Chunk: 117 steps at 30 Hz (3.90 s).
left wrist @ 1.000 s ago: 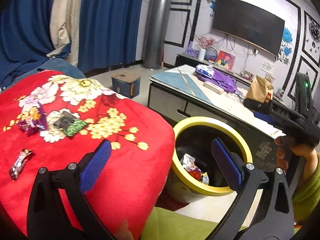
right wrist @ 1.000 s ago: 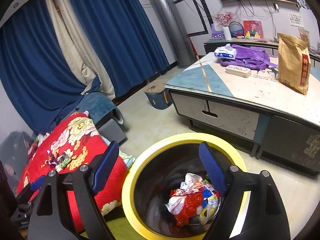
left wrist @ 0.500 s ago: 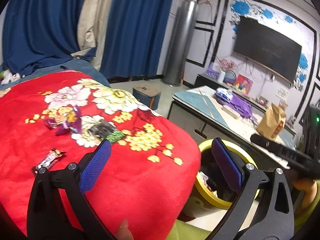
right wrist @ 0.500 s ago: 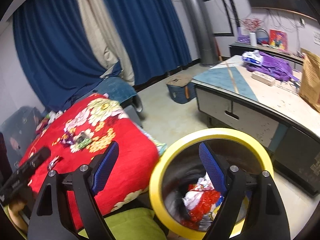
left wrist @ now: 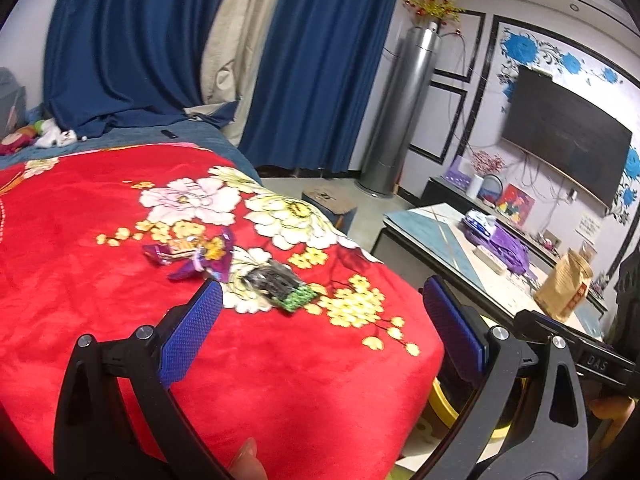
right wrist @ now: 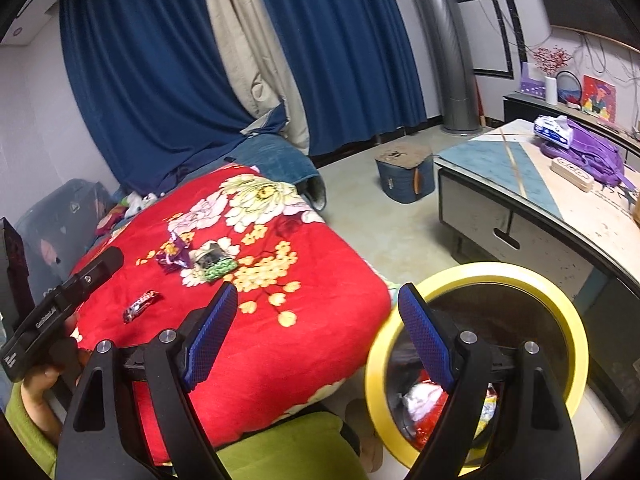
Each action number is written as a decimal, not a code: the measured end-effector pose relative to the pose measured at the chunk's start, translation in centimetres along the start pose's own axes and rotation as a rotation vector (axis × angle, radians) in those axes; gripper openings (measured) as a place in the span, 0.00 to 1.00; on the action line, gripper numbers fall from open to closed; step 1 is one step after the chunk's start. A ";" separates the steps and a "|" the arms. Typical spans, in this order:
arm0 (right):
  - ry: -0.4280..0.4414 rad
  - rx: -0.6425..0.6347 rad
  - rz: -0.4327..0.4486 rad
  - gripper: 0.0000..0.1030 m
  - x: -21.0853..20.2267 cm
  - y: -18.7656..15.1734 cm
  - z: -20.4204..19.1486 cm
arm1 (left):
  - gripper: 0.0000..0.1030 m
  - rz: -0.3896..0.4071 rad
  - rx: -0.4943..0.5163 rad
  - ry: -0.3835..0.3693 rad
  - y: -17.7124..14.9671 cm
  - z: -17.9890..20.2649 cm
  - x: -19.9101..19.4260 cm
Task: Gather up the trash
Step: 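Move both open grippers back over the candy wrappers on the bedspread, then grasp the brown candy bar wrapper with the left gripper while the right gripper grasps the purple wrapper, then carry the candy bar wrapper and purple wrapper over the yellow-rimmed bin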
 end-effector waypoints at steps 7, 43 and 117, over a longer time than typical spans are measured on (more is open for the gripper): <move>0.048 -0.026 -0.010 0.77 1.1 0.8 -2.5 | 0.89 0.023 -0.064 0.054 0.8 -3.5 -0.8; 0.310 -0.145 -0.302 0.67 20.6 4.8 -19.2 | 0.60 -0.260 -0.118 0.043 -2.6 -12.0 1.1; 0.166 -0.022 -0.054 0.21 6.5 3.8 -6.2 | 0.09 -0.134 -0.104 -0.153 -0.3 -5.4 -1.4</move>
Point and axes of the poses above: each gripper's, at about its wrist camera, not at the fingertips, and x roughly the way its jaws point, z to its right, y to its top, the point moved 5 cm from there along x, roughly the way its jaws point, and after that the axes turned 1 degree about -y, right-handed, at the moved point
